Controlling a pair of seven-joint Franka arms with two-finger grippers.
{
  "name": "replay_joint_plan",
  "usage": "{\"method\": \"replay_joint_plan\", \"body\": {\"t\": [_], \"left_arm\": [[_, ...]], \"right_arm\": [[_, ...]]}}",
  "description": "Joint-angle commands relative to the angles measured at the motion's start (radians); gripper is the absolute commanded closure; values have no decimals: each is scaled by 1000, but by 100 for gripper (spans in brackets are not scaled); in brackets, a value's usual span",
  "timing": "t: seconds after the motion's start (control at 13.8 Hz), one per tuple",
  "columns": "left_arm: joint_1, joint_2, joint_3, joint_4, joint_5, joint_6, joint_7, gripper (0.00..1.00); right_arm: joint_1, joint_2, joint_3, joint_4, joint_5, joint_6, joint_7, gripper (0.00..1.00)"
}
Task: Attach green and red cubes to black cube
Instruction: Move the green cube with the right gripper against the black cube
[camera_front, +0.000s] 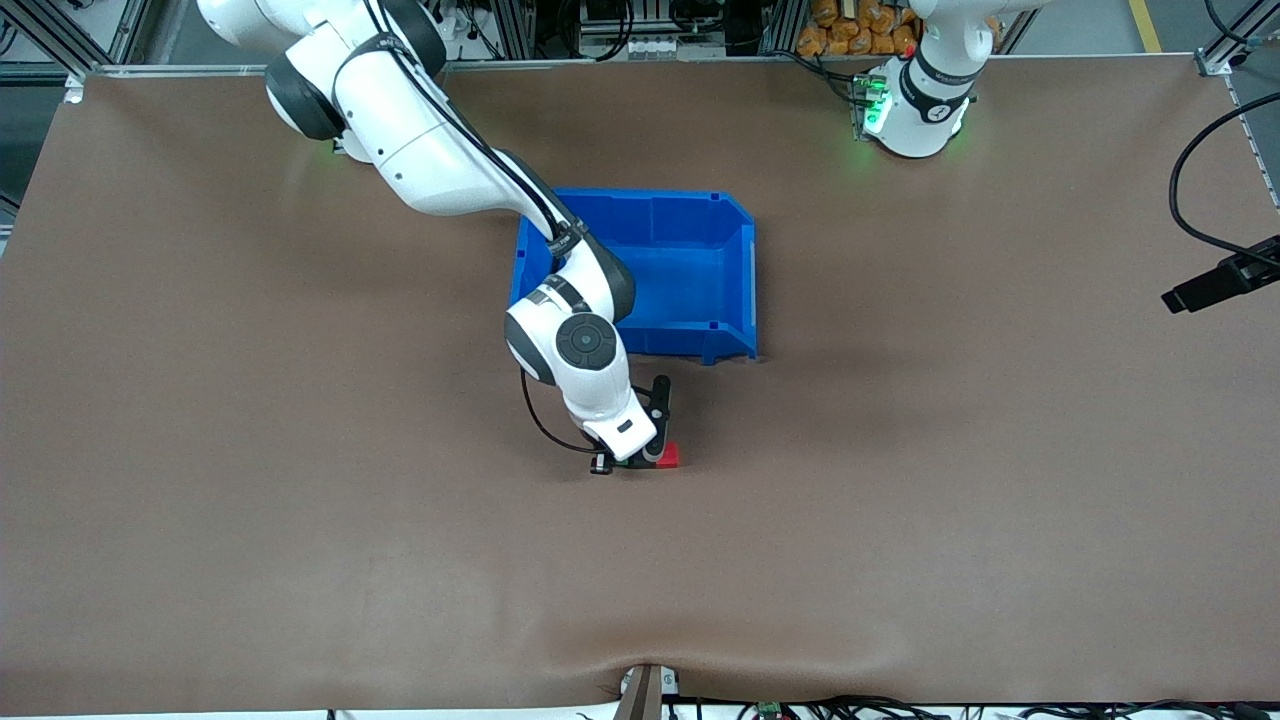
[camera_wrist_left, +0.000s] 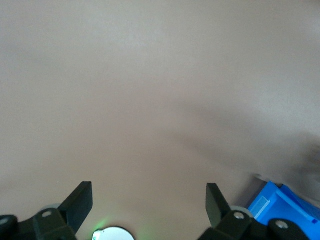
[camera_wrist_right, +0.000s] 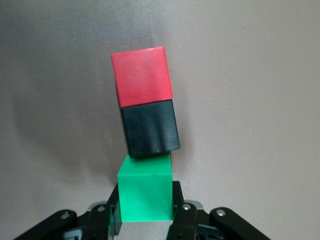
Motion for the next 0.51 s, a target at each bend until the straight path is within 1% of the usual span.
{"method": "replay_joint_plan", "body": {"t": [0.0,0.07,0.14,0.22,0.43], "left_arm": [[3,-85,-3,-126,19,67,12,0],[3,-83,-3,-126,17,67,12,0],[3,-80,-1,-126,11,69,12,0],[3,-80,-1,-127,8,69,6,0],[3,-83,-1,-129,6,67,1,0]], "right_arm": [[8,27,-4,44,-21,-7,29,100],[9,27,-4,44,-22,-6,32,98],[17,27,-4,44,-24,17,32,40],[20,27,-6,39,-24,40,32,0],[19,29,-6,38,-25,45,32,0]]}}
